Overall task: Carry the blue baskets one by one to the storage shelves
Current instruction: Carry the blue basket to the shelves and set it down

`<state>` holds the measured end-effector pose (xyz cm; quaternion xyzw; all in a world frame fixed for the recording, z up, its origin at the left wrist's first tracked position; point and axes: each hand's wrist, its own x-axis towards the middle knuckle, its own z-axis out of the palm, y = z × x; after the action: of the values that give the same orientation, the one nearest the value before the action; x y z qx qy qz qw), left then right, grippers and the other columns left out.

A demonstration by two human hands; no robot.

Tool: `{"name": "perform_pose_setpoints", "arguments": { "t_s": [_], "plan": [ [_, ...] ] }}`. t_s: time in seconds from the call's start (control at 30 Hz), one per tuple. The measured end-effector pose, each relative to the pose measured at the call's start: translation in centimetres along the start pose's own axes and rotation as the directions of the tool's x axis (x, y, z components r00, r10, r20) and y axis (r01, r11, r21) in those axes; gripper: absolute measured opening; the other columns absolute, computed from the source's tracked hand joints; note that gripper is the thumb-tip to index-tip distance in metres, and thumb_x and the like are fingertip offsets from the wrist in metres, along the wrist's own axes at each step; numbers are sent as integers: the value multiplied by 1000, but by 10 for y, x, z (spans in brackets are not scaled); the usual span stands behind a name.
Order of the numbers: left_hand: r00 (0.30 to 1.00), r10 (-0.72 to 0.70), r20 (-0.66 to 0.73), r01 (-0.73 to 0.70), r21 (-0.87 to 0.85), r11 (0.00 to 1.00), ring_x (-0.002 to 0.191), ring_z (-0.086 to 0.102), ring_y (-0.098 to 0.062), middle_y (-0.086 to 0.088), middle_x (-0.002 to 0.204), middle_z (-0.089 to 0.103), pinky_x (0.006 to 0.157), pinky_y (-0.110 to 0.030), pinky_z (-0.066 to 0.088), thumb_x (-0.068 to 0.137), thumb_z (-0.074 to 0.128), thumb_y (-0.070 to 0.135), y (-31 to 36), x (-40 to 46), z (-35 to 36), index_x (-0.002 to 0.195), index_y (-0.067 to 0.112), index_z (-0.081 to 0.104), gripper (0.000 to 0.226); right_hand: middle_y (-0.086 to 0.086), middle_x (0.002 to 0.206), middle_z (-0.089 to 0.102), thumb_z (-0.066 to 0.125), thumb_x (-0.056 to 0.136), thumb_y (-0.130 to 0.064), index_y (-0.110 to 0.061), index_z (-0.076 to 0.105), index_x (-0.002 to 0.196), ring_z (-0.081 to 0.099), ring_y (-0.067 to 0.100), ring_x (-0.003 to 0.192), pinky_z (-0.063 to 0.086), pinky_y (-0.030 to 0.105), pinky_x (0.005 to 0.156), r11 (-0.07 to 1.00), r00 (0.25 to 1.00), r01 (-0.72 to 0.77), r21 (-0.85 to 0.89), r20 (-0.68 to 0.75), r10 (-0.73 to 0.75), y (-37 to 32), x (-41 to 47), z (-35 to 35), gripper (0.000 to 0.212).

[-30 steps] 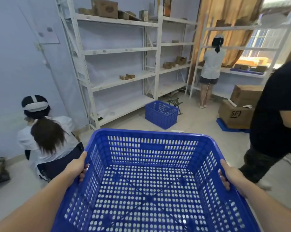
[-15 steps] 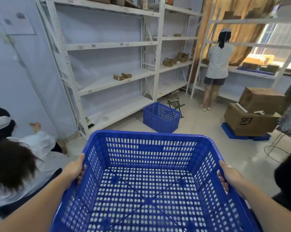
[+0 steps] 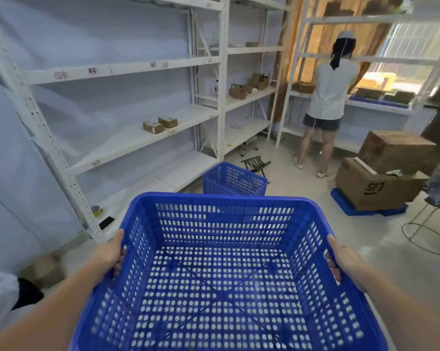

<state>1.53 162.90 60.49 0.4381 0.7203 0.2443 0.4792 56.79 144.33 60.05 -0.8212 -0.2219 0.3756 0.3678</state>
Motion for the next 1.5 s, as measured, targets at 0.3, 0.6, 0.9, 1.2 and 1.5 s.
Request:
{"name": "perform_pose_setpoints", "arguments": {
  "t_s": [0.3,0.6,0.9,1.2,1.5],
  "plan": [
    [996,70,-46,-68,61,996,46,45,-23,-8,55,50,51,-33,44,101,30,69,141,207,63,76,8,53,69,7,51,47,37,102,-61,-4,52,76,40,22,39,39,34,48,999,1000,6,32,-1,-6,-109,211,61,64],
    [990,112,-80,-99,149,984,49,50,-26,-15,58,53,56,-35,48,102,25,68,290,388,119,70,6,53,75,7,52,51,34,101,-64,-7,52,73,46,21,41,45,35,52,1000,1000,-8,20,-27,8,-245,394,101,66],
    [988,154,9,-153,213,965,43,50,-25,-11,51,51,62,-38,49,102,22,69,425,599,189,63,7,51,78,13,52,49,31,105,-58,-2,52,72,44,25,39,42,33,44,998,996,-22,52,-80,27,-342,567,146,68],
    [979,148,138,-179,251,951,46,54,-26,-14,61,59,58,-38,50,105,29,62,566,801,267,81,2,62,72,18,51,52,31,103,-63,-2,56,67,47,28,43,41,37,53,961,955,-198,194,-183,234,-414,719,200,74],
    [975,45,217,-114,313,943,54,53,-27,-17,72,62,57,-39,45,106,32,57,649,1004,414,102,-4,66,70,20,56,61,33,102,-64,0,63,68,55,30,52,44,39,57,888,848,-318,332,-318,423,-413,887,263,78]
  ]
}}
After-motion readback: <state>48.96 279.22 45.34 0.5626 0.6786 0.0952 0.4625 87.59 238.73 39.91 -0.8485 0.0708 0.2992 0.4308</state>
